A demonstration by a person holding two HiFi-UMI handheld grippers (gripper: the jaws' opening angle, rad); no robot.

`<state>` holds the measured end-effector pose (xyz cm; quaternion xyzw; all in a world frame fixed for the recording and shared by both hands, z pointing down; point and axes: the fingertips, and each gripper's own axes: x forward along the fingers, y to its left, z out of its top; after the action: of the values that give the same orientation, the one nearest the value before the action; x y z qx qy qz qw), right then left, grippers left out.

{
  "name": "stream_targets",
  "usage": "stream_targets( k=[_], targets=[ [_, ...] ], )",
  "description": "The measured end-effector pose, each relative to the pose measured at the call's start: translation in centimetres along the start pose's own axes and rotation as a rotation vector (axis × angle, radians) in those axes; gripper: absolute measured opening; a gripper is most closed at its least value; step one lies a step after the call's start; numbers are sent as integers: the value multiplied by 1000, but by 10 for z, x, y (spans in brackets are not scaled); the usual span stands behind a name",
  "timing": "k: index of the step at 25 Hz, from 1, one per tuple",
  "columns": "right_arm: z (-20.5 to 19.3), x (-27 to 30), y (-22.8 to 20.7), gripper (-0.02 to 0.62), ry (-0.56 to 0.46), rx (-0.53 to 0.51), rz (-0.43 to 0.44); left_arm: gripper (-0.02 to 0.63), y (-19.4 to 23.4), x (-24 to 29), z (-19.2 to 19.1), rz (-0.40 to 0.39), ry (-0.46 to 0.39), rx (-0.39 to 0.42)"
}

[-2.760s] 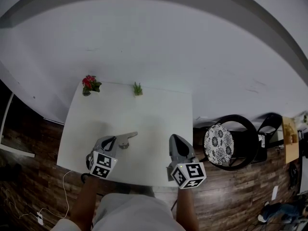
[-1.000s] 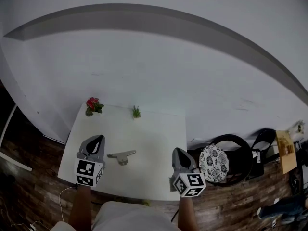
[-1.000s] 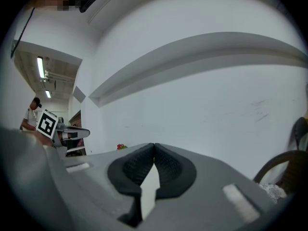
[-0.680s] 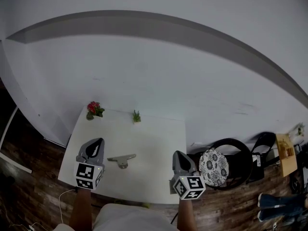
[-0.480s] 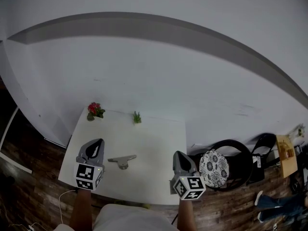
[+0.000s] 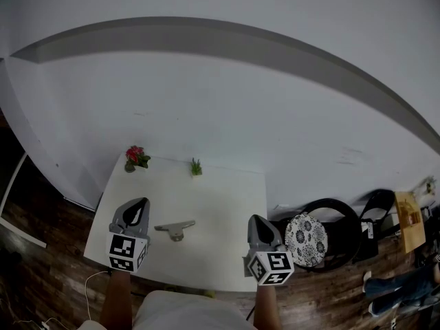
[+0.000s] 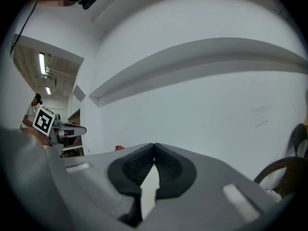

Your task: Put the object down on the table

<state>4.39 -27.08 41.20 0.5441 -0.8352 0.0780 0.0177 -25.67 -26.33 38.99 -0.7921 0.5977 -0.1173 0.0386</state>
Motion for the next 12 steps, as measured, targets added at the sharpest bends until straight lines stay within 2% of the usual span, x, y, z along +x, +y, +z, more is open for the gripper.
stream_targets(
  k=[12],
  targets=[
    [1,-4,5,3,-10,6,8,9,2,-6,1,7,-8,-11]
  ],
)
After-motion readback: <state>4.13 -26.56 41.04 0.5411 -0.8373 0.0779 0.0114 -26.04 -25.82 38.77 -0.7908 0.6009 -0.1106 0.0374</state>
